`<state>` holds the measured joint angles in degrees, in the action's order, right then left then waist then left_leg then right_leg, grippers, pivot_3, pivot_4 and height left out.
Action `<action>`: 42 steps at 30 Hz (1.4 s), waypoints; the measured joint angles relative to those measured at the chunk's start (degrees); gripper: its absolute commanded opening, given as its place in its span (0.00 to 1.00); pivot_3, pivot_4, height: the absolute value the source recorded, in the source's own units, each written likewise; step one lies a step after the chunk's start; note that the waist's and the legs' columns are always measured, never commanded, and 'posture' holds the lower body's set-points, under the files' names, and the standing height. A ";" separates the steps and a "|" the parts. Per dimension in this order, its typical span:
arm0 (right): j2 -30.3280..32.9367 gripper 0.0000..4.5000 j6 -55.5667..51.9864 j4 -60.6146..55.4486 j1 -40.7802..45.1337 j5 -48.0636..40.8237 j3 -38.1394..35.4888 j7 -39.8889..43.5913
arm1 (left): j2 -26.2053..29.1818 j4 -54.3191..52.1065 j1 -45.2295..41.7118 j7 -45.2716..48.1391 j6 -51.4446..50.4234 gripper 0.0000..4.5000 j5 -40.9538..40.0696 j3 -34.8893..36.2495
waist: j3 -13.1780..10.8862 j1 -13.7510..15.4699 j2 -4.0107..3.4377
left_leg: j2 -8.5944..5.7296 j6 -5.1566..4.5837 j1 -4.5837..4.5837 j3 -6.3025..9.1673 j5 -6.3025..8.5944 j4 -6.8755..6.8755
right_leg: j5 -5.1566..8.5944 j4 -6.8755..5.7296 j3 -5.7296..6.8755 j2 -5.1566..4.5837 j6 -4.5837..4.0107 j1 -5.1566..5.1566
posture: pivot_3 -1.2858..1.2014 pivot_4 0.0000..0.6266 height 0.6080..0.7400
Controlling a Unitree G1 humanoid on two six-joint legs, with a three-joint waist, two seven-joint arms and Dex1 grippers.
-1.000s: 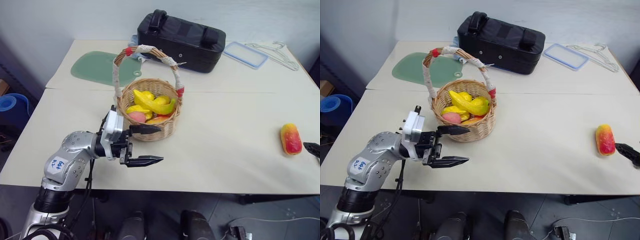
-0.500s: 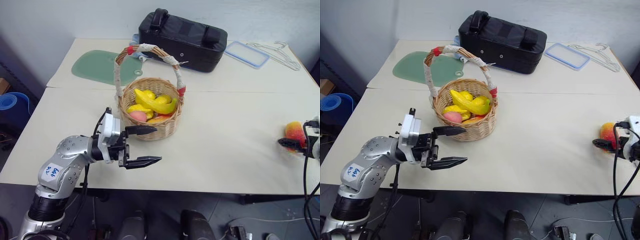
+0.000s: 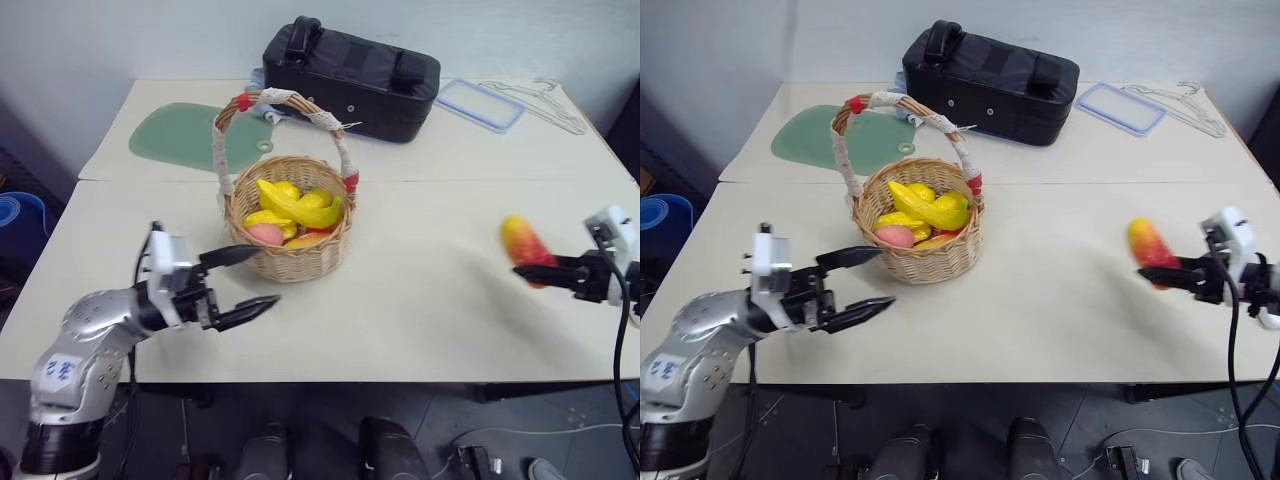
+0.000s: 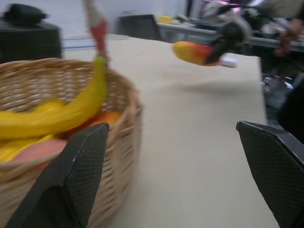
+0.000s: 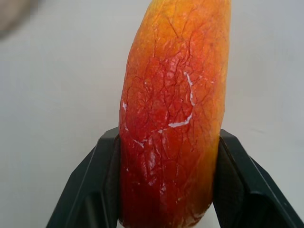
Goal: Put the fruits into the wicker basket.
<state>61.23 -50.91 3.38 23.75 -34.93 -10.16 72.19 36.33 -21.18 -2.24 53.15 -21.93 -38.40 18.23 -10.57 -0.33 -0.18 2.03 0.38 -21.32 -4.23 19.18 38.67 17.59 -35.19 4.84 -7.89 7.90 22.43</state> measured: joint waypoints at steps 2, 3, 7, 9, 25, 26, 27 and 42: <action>-1.39 0.44 -4.41 -11.08 2.42 -5.66 1.20 -0.01 | 0.39 0.07 3.59 0.18 1.04 1.00 0.12 2.74 | -0.03 -0.06 0.06 | -0.01 0.15 0.08 0.24 0.09 0.02 | -0.02 0.01 0.00 0.07 -0.05 0.03 | 0.52 0.24 1.00; -3.62 0.44 -6.61 -14.71 4.99 -8.13 1.71 -1.53 | 0.49 -0.05 5.23 0.15 1.19 1.00 -0.05 4.19 | -0.07 0.07 0.16 | 0.00 0.18 0.06 0.30 0.14 0.13 | -0.02 0.10 0.01 0.10 -0.05 0.03 | 0.52 0.24 1.00; -21.03 0.44 -14.47 -21.58 17.78 -14.70 6.05 -15.04 | 0.51 -0.97 6.63 -0.79 0.46 1.00 -2.37 6.78 | 0.00 0.39 0.33 | 0.16 0.22 -0.12 0.37 0.23 0.30 | -0.10 0.01 -0.02 0.12 -0.21 0.13 | 0.52 0.24 1.00; -27.22 0.44 -17.74 -21.61 22.02 -15.31 8.14 -21.73 | 0.50 -1.54 6.74 -1.31 -0.32 1.00 -3.52 7.20 | 0.00 0.73 0.33 | 0.16 0.17 -0.26 0.55 0.27 0.35 | -0.20 -0.42 -0.05 0.05 -0.20 0.32 | 0.52 0.24 1.00; -48.89 0.99 -3.65 -7.69 33.20 3.57 20.09 -40.03 | -1.16 -3.90 7.51 -3.05 0.18 1.00 -4.95 3.72 | 0.05 -1.33 0.40 | 0.10 0.21 -0.89 -0.04 0.31 0.42 | -0.26 -0.72 0.06 0.24 -0.20 1.15 | 0.52 0.24 1.00; -48.11 0.99 -3.03 -9.93 31.73 1.95 19.85 -37.55 | -0.99 -3.89 7.49 -2.64 0.32 1.00 -4.80 3.52 | 0.05 -1.25 0.40 | 0.10 0.20 -0.92 -0.03 0.32 0.42 | -0.26 -0.71 0.08 0.24 -0.20 1.15 | 0.52 0.24 1.00; -46.99 0.99 -2.96 -12.20 30.22 0.23 19.45 -35.12 | -0.65 -3.84 7.55 -2.14 0.49 1.00 -4.71 3.42 | 0.05 -1.22 0.41 | 0.10 0.19 -0.94 0.00 0.33 0.42 | -0.26 -0.71 0.10 0.23 -0.20 1.15 | 0.52 0.24 1.00; -30.61 0.99 23.50 0.20 19.94 6.62 12.39 -14.22 | 2.95 -3.67 -2.00 -1.81 -2.24 1.00 -9.70 3.80 | 0.06 -1.77 0.45 | 0.14 0.14 -0.69 -0.41 0.19 0.40 | -0.28 -0.67 -0.16 0.30 -0.19 1.23 | 0.52 0.24 1.00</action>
<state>30.62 -27.41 3.58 43.69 -28.30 2.22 57.97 39.28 -24.84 -4.25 51.34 -24.17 -48.09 22.03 -10.50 -2.10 0.27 2.17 0.52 -22.01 -4.64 19.37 39.07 17.31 -35.86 4.67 -7.59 7.71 23.65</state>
